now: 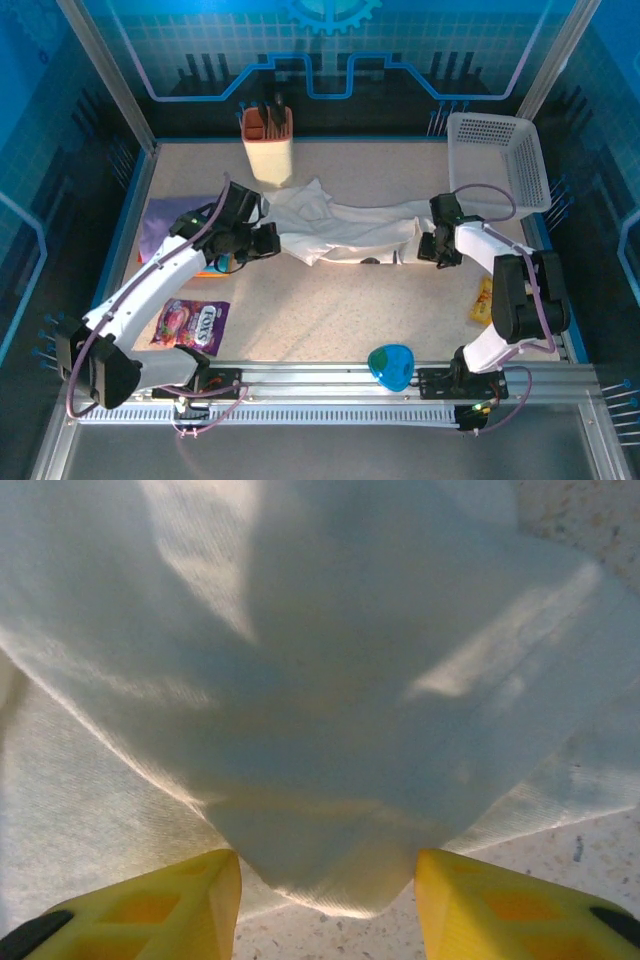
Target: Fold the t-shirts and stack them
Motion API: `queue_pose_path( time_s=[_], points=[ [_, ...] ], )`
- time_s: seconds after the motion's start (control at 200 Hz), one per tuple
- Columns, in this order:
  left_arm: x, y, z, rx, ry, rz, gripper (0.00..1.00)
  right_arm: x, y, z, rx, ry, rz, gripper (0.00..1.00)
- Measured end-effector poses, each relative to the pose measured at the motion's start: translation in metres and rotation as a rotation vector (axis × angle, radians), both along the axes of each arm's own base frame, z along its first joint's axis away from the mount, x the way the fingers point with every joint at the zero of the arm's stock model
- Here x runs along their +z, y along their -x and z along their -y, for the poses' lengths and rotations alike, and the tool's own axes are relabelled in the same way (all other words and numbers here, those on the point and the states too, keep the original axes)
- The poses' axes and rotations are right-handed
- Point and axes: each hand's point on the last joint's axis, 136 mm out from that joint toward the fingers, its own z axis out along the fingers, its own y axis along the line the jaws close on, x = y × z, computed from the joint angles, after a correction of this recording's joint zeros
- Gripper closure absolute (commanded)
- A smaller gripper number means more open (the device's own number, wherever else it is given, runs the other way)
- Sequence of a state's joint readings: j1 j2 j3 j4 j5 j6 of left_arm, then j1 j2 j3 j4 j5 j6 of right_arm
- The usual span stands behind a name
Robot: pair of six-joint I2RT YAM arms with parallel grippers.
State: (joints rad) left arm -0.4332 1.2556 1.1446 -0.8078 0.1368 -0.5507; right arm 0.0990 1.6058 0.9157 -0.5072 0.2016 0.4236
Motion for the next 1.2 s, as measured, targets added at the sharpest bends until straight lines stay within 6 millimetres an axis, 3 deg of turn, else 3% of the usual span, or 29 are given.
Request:
queue_pose_path(
  time_s=[0.175, 0.365, 0.51, 0.735, 0.986, 1.196],
  points=[
    [0.006, 0.002, -0.001, 0.000, 0.005, 0.012, 1.00, -0.004, -0.003, 0.001, -0.004, 0.007, -0.024, 0.79],
    [0.007, 0.008, -0.004, -0.001, -0.003, -0.002, 1.00, 0.007, -0.007, 0.011, -0.026, 0.067, -0.013, 1.00],
    [0.019, 0.016, -0.010, 0.005, 0.000, 0.005, 1.00, 0.033, -0.002, 0.019, -0.030, 0.104, 0.029, 1.00],
    [0.043, 0.042, -0.021, 0.006, 0.026, 0.042, 1.00, 0.106, 0.016, 0.023, -0.045, 0.098, 0.215, 1.00],
    [0.060, 0.088, -0.040, 0.028, 0.061, 0.049, 1.00, 0.158, 0.070, 0.035, -0.099, 0.100, 0.390, 1.00],
    [0.045, 0.123, -0.054, 0.068, 0.068, -0.018, 1.00, 0.191, 0.107, 0.049, -0.153, 0.127, 0.522, 0.97]
  ],
)
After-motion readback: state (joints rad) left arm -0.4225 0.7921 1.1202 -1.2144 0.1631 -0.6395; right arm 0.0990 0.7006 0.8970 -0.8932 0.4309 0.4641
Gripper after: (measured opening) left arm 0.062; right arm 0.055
